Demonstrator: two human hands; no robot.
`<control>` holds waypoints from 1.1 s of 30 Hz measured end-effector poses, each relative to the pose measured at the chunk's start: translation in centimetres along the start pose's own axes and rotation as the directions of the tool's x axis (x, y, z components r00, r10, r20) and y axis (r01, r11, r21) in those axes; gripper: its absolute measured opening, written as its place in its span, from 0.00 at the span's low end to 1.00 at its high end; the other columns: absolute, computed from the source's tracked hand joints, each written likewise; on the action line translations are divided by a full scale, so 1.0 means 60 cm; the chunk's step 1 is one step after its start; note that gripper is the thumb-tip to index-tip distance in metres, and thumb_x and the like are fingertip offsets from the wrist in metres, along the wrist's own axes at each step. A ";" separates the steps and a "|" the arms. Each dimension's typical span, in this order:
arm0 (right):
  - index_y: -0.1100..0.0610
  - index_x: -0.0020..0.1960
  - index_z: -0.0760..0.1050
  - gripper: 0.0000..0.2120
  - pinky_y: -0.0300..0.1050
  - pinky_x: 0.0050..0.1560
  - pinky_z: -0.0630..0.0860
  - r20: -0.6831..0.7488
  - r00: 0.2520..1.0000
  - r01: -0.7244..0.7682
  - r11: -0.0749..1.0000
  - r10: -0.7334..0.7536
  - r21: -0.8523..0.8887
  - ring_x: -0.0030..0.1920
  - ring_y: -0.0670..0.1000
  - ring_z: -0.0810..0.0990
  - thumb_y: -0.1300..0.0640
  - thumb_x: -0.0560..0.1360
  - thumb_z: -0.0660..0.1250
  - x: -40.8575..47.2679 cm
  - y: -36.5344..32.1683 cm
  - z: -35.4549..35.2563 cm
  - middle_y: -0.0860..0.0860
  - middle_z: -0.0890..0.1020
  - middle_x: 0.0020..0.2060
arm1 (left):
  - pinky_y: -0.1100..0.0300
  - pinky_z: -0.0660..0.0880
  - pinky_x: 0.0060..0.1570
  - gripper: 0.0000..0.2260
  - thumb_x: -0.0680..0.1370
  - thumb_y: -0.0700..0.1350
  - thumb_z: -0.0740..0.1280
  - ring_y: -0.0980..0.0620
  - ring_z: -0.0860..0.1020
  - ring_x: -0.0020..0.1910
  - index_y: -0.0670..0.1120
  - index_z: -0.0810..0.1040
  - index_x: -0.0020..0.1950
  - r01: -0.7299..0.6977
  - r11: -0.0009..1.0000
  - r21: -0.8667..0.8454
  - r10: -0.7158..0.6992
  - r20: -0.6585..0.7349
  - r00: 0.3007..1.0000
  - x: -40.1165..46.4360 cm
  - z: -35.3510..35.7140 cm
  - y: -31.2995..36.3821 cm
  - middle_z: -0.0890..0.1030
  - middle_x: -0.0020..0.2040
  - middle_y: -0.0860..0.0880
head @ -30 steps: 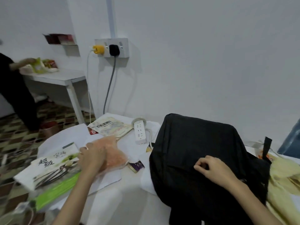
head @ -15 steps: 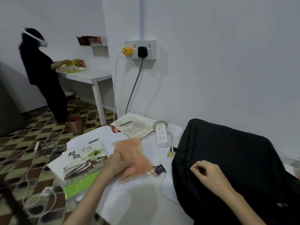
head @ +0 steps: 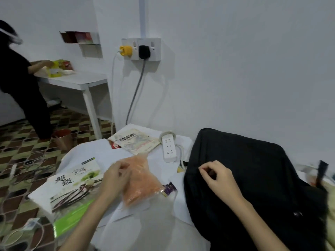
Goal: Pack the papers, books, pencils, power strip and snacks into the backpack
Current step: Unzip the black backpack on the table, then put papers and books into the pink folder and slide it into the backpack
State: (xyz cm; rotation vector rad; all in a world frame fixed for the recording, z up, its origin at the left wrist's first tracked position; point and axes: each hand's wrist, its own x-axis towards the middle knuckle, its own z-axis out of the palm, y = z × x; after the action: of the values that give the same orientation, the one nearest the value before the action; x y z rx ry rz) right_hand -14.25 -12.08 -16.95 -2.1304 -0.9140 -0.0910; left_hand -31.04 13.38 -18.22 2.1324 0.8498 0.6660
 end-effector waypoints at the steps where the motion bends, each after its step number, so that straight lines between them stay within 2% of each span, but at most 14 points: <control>1: 0.50 0.47 0.79 0.04 0.36 0.47 0.72 -0.039 0.999 -0.003 1.000 0.003 0.001 0.44 0.43 0.76 0.57 0.75 0.68 0.001 -0.001 0.000 0.44 0.77 0.43 | 0.56 0.70 0.51 0.08 0.77 0.43 0.66 0.50 0.75 0.50 0.46 0.76 0.55 -0.040 0.999 -0.016 0.040 0.013 0.999 -0.004 0.000 0.014 0.78 0.55 0.48; 4: 0.51 0.50 0.79 0.05 0.33 0.48 0.67 -0.226 0.969 -0.113 0.991 0.095 -0.068 0.49 0.45 0.74 0.57 0.75 0.67 -0.028 0.030 -0.058 0.45 0.77 0.47 | 0.59 0.65 0.60 0.12 0.77 0.45 0.65 0.53 0.71 0.60 0.48 0.74 0.61 -0.253 0.967 -0.041 0.256 0.128 0.958 -0.002 0.066 0.092 0.74 0.58 0.54; 6: 0.52 0.50 0.79 0.06 0.36 0.50 0.68 -0.359 0.918 -0.212 0.973 0.168 -0.087 0.51 0.46 0.74 0.58 0.75 0.67 -0.063 0.056 -0.110 0.46 0.77 0.48 | 0.62 0.64 0.60 0.15 0.77 0.44 0.66 0.53 0.70 0.61 0.46 0.73 0.64 -0.364 0.927 -0.090 0.375 0.224 0.899 0.002 0.124 0.149 0.74 0.61 0.51; 8: 0.53 0.49 0.79 0.06 0.42 0.54 0.72 -0.465 0.851 -0.314 0.946 0.242 -0.082 0.50 0.48 0.75 0.60 0.74 0.67 -0.107 0.082 -0.159 0.46 0.77 0.46 | 0.63 0.64 0.62 0.17 0.77 0.44 0.66 0.51 0.71 0.63 0.44 0.73 0.65 -0.484 0.866 -0.126 0.497 0.315 0.808 -0.007 0.181 0.207 0.75 0.63 0.48; 10: 0.55 0.47 0.80 0.06 0.44 0.53 0.72 -0.551 0.773 -0.416 0.907 0.315 -0.066 0.48 0.49 0.76 0.63 0.73 0.67 -0.164 0.104 -0.201 0.46 0.77 0.43 | 0.65 0.61 0.63 0.17 0.76 0.45 0.67 0.51 0.69 0.64 0.45 0.73 0.65 -0.583 0.788 -0.198 0.610 0.380 0.695 -0.029 0.232 0.261 0.74 0.64 0.49; 11: 0.55 0.47 0.80 0.06 0.44 0.52 0.72 -0.601 0.718 -0.472 0.880 0.351 -0.049 0.47 0.50 0.76 0.64 0.73 0.67 -0.208 0.114 -0.225 0.47 0.78 0.43 | 0.66 0.60 0.63 0.17 0.77 0.46 0.66 0.52 0.68 0.65 0.46 0.73 0.65 -0.614 0.746 -0.258 0.660 0.415 0.626 -0.054 0.263 0.292 0.74 0.64 0.50; 15: 0.57 0.46 0.80 0.06 0.44 0.49 0.71 -0.689 0.578 -0.589 0.808 0.436 0.017 0.47 0.51 0.76 0.66 0.73 0.67 -0.323 0.131 -0.273 0.48 0.80 0.44 | 0.65 0.61 0.61 0.15 0.77 0.47 0.66 0.53 0.67 0.65 0.48 0.73 0.64 -0.631 0.670 -0.393 0.729 0.511 0.456 -0.133 0.335 0.352 0.73 0.63 0.52; 19: 0.57 0.46 0.80 0.07 0.45 0.47 0.70 -0.771 0.412 -0.679 0.728 0.486 0.096 0.43 0.51 0.76 0.66 0.73 0.67 -0.430 0.150 -0.323 0.50 0.79 0.44 | 0.69 0.62 0.58 0.14 0.77 0.46 0.66 0.55 0.69 0.61 0.47 0.75 0.62 -0.629 0.619 -0.471 0.757 0.571 0.317 -0.212 0.394 0.395 0.74 0.60 0.51; 23: 0.58 0.49 0.79 0.06 0.43 0.47 0.69 -0.777 0.193 -0.767 0.586 0.599 0.261 0.44 0.52 0.77 0.63 0.74 0.66 -0.532 0.190 -0.390 0.55 0.81 0.47 | 0.69 0.62 0.56 0.12 0.77 0.46 0.66 0.54 0.70 0.62 0.48 0.76 0.59 -0.597 0.609 -0.523 0.752 0.620 0.224 -0.288 0.451 0.439 0.75 0.59 0.51; 26: 0.62 0.53 0.78 0.08 0.48 0.55 0.71 -0.738 0.048 -0.784 0.483 0.674 0.390 0.51 0.58 0.78 0.65 0.74 0.65 -0.593 0.228 -0.434 0.59 0.82 0.50 | 0.66 0.62 0.59 0.10 0.77 0.46 0.66 0.54 0.69 0.62 0.48 0.76 0.58 -0.578 0.625 -0.525 0.733 0.649 0.202 -0.350 0.489 0.470 0.75 0.60 0.51; 29: 0.59 0.53 0.76 0.08 0.48 0.54 0.72 -0.647 0.014 -0.784 0.410 0.762 0.466 0.51 0.58 0.79 0.61 0.74 0.67 -0.632 0.270 -0.462 0.58 0.82 0.49 | 0.59 0.65 0.64 0.14 0.76 0.50 0.66 0.51 0.69 0.64 0.48 0.75 0.60 -0.614 0.605 -0.508 0.721 0.677 0.151 -0.423 0.530 0.498 0.74 0.61 0.50; 31: 0.58 0.53 0.74 0.08 0.51 0.50 0.75 -0.586 0.017 -0.776 0.380 0.810 0.503 0.44 0.57 0.78 0.60 0.74 0.67 -0.638 0.296 -0.471 0.57 0.81 0.45 | 0.58 0.63 0.66 0.20 0.75 0.55 0.67 0.52 0.67 0.66 0.50 0.72 0.64 -0.644 0.579 -0.500 0.698 0.712 0.075 -0.468 0.550 0.509 0.71 0.64 0.51; 33: 0.59 0.54 0.73 0.08 0.52 0.41 0.77 -0.520 0.049 -0.744 0.379 0.853 0.551 0.36 0.54 0.77 0.63 0.75 0.66 -0.633 0.313 -0.479 0.55 0.79 0.38 | 0.59 0.59 0.69 0.29 0.72 0.59 0.68 0.53 0.61 0.70 0.52 0.65 0.70 -0.674 0.559 -0.484 0.649 0.761 -0.008 -0.511 0.569 0.515 0.66 0.70 0.51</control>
State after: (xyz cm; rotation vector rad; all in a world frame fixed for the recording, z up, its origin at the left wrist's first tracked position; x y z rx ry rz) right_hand -23.71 -62.03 -22.86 -1.8421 0.8836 -0.3069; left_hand -16.83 -40.06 -20.25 2.3377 -0.9252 -0.2411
